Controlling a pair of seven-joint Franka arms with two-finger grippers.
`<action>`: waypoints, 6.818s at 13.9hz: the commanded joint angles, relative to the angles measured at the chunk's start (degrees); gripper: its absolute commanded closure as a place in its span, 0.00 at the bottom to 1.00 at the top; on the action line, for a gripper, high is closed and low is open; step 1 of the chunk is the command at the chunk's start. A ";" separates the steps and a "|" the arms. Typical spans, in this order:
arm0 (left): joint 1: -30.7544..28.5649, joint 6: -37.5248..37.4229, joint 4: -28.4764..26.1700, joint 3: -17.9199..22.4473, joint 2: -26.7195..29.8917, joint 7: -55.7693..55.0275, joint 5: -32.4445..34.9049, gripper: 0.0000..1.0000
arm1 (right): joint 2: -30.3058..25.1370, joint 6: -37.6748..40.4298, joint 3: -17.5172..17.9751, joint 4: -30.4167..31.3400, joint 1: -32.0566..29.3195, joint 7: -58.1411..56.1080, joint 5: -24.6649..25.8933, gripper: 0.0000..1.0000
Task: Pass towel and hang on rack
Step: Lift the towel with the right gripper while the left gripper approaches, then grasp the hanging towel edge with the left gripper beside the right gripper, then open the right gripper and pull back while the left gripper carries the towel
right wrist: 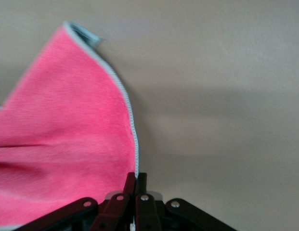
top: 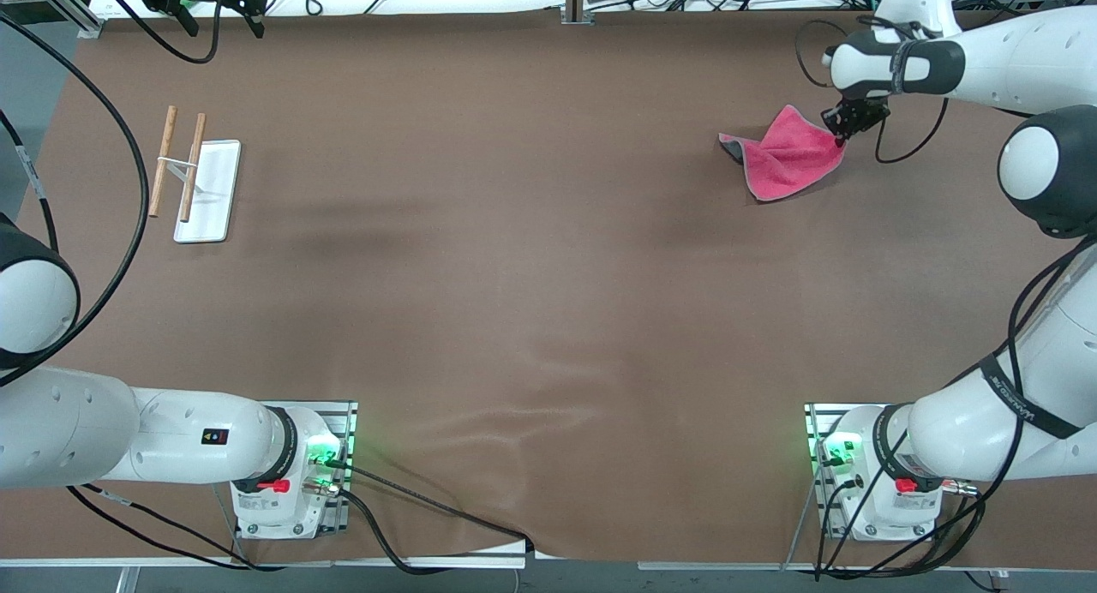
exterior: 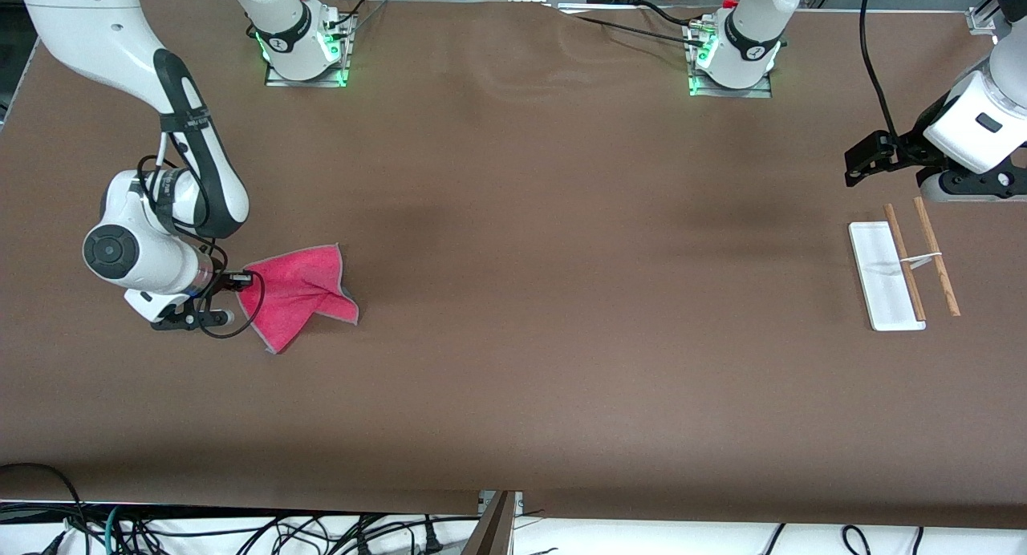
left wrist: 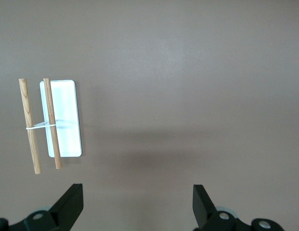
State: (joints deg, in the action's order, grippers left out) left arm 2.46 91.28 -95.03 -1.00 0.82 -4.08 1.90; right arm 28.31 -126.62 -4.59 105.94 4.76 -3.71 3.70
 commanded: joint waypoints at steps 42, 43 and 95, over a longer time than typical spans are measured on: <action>1.85 -2.07 11.98 -6.55 -19.71 40.97 -37.39 0.00 | 0.61 1.03 17.60 -42.13 27.67 89.74 -46.41 1.00; 1.59 -2.42 10.41 -6.64 -19.28 41.87 -38.11 0.00 | 0.78 0.24 17.60 -42.13 28.02 90.10 -46.33 1.00; -10.89 -6.20 5.47 -10.42 -19.88 65.62 -28.56 1.00 | -2.81 31.73 14.97 -41.08 6.60 58.59 -44.93 0.00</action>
State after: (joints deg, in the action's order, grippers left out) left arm -7.35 86.52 -92.63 -11.06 -18.14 65.21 -31.39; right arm 28.04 -101.94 10.91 64.37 13.89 60.40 -42.14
